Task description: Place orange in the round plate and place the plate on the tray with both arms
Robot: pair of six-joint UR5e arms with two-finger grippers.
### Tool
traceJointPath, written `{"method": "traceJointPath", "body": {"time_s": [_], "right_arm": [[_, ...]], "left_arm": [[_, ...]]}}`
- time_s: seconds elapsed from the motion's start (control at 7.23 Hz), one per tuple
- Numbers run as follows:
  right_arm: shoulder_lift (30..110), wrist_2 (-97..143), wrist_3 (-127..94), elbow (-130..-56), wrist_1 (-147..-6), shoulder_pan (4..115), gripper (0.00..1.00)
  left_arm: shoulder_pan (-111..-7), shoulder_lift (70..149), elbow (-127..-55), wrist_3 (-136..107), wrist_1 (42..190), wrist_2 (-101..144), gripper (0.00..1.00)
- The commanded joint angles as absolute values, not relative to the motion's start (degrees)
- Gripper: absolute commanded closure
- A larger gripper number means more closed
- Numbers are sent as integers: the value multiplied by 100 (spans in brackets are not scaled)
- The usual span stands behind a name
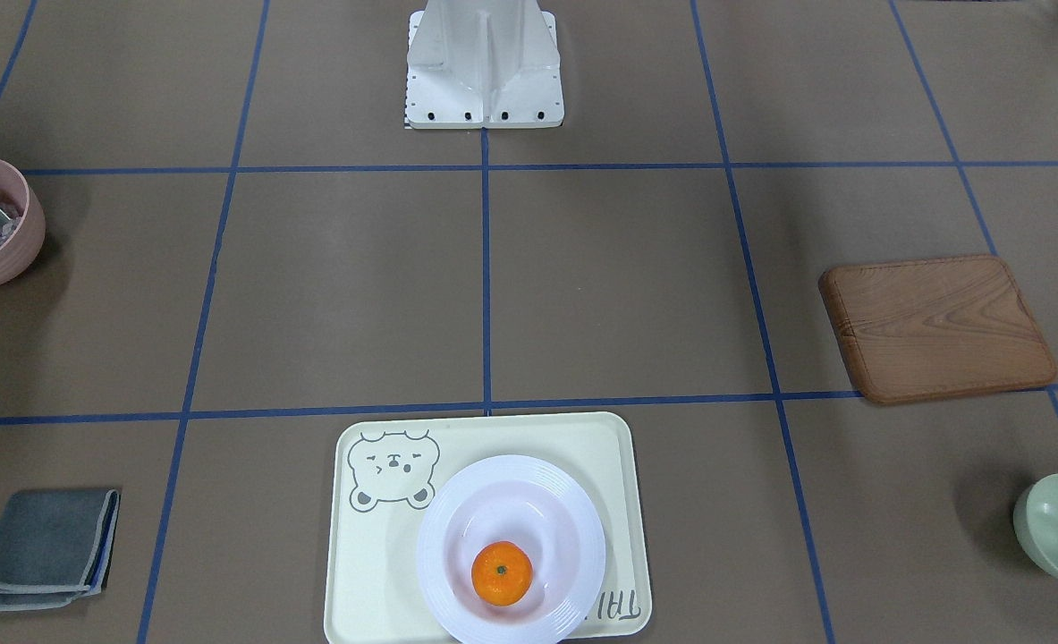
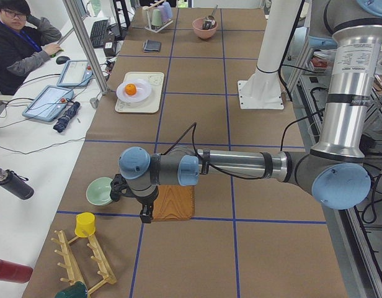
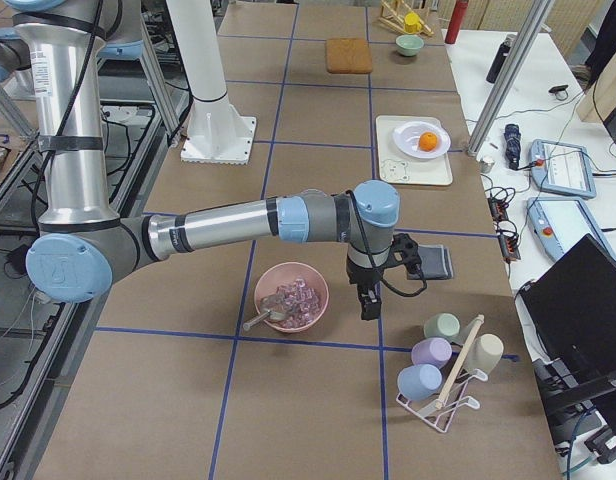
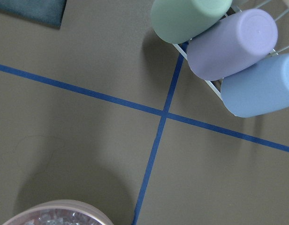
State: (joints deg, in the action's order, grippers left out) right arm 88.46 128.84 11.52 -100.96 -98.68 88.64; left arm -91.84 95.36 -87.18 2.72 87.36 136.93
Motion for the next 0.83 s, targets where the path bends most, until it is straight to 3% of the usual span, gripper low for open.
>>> {"method": "traceJointPath", "body": {"time_s": [0.0, 0.42, 0.69], "right_arm": [[8886, 12867, 1099, -10073, -9861, 8877, 0], [8886, 12911, 1020, -9686, -9861, 8938, 0], [9035, 12868, 1116, -9991, -9861, 8974, 0]], "left_arm": [[-9185, 9536, -8719, 272, 8736, 13693, 2], [-9184, 9536, -8710, 272, 8736, 13693, 2], [-9176, 9536, -8719, 272, 8736, 13693, 2]]}}
